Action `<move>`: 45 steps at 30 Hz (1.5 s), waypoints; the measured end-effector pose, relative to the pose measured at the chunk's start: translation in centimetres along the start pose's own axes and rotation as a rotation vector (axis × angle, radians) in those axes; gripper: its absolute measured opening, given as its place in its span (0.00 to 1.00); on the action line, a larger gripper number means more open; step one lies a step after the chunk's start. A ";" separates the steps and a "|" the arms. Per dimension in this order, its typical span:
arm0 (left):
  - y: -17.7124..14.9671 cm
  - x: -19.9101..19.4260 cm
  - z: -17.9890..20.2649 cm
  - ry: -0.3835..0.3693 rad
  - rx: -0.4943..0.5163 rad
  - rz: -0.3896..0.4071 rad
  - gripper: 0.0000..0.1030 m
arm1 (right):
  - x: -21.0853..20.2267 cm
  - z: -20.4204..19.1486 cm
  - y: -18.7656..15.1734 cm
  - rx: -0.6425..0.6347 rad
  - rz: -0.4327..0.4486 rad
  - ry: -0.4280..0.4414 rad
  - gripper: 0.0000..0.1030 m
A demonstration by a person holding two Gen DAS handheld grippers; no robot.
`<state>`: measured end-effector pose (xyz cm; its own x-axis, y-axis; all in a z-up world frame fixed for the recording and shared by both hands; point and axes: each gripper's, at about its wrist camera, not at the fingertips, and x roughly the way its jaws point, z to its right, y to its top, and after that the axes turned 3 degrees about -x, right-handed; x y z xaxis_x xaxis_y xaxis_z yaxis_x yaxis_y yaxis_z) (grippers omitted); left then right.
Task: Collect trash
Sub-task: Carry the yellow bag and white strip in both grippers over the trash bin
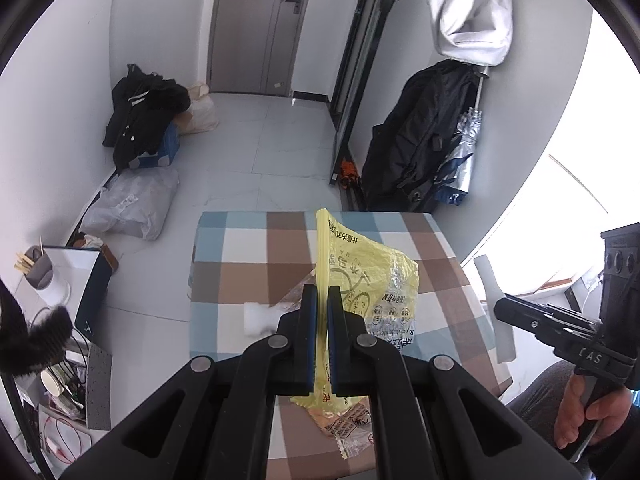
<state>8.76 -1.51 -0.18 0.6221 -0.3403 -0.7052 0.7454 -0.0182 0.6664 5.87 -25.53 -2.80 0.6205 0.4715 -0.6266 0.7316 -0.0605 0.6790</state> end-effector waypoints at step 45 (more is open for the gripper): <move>-3.7 13.7 35.0 -0.354 0.464 -0.297 0.01 | -23.5 28.0 -13.0 0.473 0.210 -0.414 0.15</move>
<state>6.15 -38.99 -3.81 0.2299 -0.5457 -0.8058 0.6436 -0.5358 0.5465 -10.30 -60.47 -7.63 0.7516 0.0363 -0.6586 0.5699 -0.5386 0.6207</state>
